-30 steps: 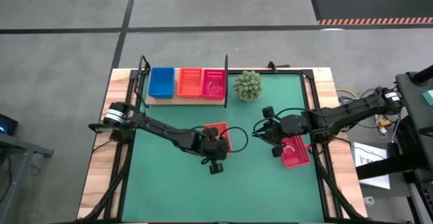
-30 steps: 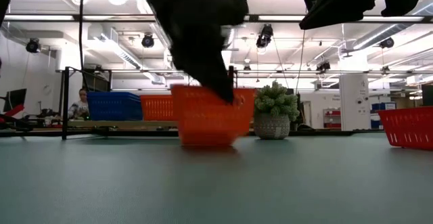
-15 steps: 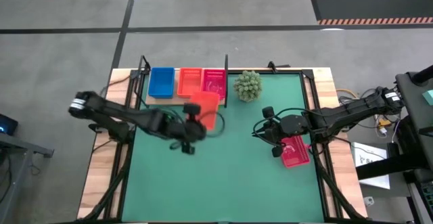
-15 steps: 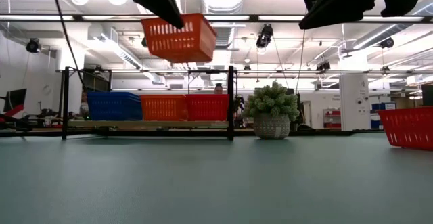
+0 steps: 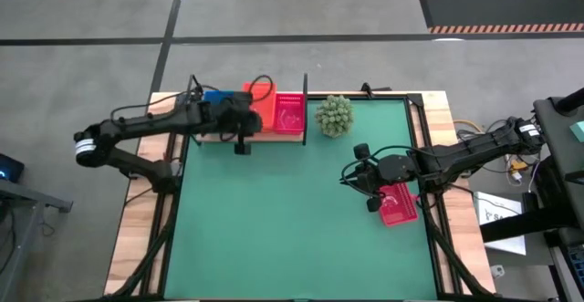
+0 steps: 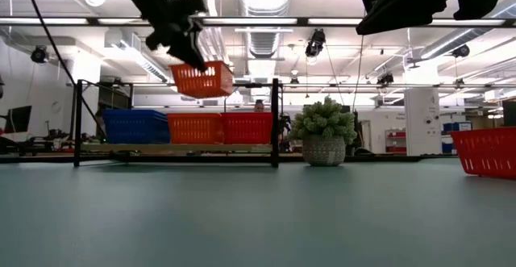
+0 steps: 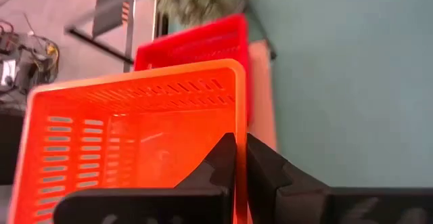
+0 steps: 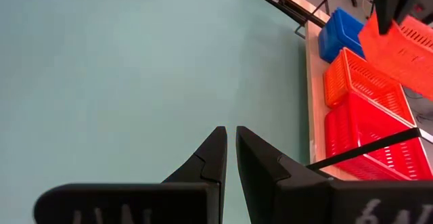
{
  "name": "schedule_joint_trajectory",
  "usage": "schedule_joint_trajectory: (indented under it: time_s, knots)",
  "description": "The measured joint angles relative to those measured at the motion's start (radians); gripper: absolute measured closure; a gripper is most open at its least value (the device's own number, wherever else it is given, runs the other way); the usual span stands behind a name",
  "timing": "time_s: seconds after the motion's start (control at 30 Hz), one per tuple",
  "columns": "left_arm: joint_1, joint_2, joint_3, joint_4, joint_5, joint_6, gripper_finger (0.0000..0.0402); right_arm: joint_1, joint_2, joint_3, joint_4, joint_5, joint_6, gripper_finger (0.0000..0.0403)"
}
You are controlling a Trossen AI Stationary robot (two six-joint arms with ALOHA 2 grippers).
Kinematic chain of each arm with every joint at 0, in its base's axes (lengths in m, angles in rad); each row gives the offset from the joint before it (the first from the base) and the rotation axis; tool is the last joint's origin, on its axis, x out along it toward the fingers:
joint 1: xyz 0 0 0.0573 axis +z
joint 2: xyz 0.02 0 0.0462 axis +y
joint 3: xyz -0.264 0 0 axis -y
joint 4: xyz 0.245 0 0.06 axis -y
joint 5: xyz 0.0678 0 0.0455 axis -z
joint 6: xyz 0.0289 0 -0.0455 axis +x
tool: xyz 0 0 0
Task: Stack baskets on shelf by color
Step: Stack the orange bin on the orange bin on the shelf
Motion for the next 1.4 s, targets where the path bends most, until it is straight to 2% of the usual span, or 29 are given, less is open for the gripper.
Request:
schedule_joint_trajectory:
  time_s: [0.2,0.87,1.4]
  knots:
    - [0.089,0.002,-0.029,0.035,0.092,0.038,0.0401,0.0,0.0,0.0,0.0,0.0,-0.005,0.0376]
    - [0.104,0.095,-0.046,0.055,0.097,0.062,0.0401,0.0,0.0,-0.006,0.002,-0.002,0.049,0.0376]
    - [0.104,0.103,-0.045,0.05,0.087,0.061,0.04,0.0,0.0,-0.01,0.0,-0.004,0.066,0.0376]
